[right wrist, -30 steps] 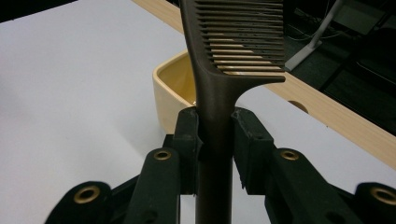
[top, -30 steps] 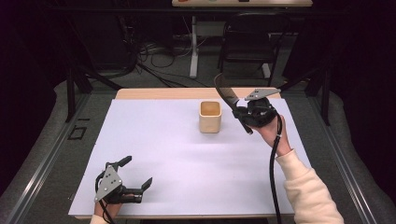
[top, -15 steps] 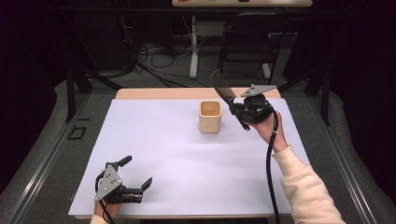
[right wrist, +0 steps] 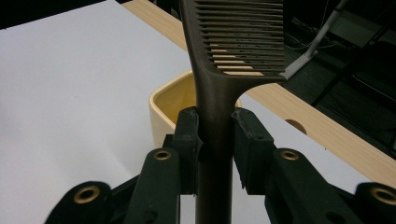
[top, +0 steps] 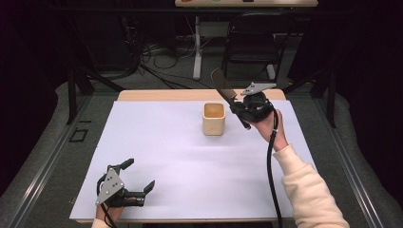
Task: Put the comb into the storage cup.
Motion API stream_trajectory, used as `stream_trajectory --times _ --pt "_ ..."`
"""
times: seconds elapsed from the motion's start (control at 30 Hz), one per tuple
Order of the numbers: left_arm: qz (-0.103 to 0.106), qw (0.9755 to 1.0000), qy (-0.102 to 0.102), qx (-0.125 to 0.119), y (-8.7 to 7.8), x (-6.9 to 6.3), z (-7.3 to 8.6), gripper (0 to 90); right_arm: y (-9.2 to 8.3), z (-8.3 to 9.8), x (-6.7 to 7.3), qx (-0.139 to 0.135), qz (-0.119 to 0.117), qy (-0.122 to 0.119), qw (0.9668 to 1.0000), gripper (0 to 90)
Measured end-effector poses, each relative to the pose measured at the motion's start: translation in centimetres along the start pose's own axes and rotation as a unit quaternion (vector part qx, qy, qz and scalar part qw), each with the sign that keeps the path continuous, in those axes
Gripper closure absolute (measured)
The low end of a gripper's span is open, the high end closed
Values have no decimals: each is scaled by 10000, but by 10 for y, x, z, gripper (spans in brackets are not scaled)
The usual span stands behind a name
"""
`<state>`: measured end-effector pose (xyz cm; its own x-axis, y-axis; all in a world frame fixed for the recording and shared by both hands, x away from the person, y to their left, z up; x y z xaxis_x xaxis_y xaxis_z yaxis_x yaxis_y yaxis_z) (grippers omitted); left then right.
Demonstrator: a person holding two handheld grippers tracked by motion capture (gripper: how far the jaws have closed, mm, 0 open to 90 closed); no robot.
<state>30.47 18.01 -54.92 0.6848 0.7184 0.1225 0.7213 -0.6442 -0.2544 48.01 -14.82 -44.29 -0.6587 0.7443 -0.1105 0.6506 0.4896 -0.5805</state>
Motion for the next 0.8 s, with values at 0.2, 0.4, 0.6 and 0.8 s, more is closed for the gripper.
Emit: stream_trajectory --times 0.2,0.4,0.6,0.8 --pt "4 10000 4 0 0 0 0 4 3 -4 2 -23 -4 -26 10000 723" --pt "7 10000 -2 4 0 0 0 4 5 -9 2 -82 25 -46 10000 723" --pt "4 10000 -8 3 0 0 0 4 8 -14 3 -141 48 -51 9999 723" --pt "2 10000 -17 -5 0 0 0 4 10 -18 4 -222 75 -76 9997 723"
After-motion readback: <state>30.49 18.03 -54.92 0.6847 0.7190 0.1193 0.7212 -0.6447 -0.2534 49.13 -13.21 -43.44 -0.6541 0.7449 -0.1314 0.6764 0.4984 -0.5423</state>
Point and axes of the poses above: each handheld gripper's, and its own axes: y roughly forward along the jaws, z roughly out of its underside, x roughly to its left, the point moved 8 cm from there along y, roughly forward along the jaws, and after that the axes turned 1 degree about x, right-handed, at the moved point
